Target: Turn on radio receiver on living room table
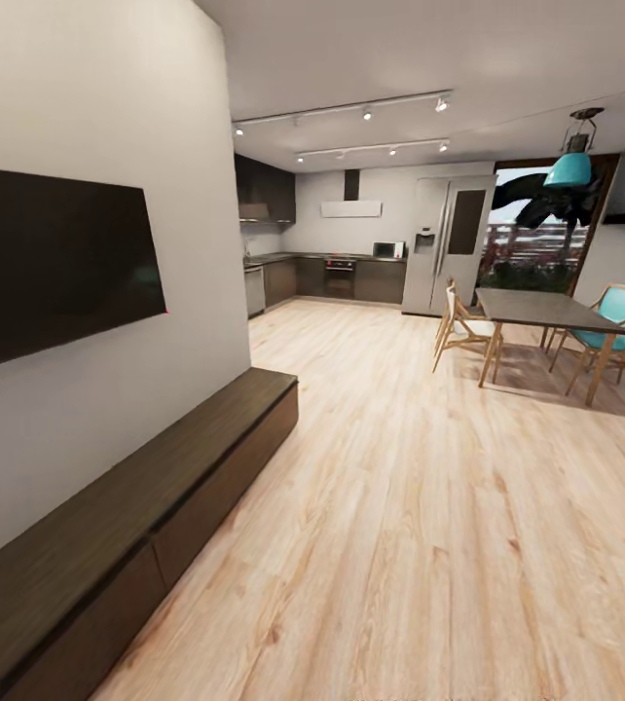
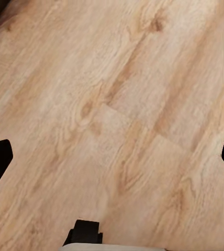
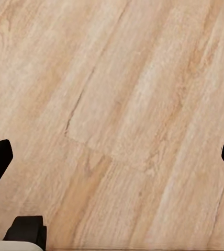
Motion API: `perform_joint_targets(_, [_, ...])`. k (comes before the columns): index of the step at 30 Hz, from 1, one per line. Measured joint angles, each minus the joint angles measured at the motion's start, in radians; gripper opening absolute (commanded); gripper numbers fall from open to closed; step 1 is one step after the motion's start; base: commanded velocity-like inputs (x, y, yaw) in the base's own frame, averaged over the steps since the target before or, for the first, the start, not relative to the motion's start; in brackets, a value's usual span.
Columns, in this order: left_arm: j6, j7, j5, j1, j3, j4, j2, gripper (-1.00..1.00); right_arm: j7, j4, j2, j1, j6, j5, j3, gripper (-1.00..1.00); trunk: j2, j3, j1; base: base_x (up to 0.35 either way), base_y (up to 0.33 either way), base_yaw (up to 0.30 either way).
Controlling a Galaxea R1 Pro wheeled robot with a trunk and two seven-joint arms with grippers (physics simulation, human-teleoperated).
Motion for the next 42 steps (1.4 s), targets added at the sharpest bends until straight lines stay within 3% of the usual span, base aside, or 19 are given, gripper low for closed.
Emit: perform_joint_targets(42, [0.0, 0.0, 0.0, 0.0, 0.0, 0.0, -0.003, 1.0, 0.0, 0.001, 0.001, 0.0, 0.001, 0.003, 0.001, 1.0, 0.0, 0.0, 0.0, 0.0, 0.0, -0.278])
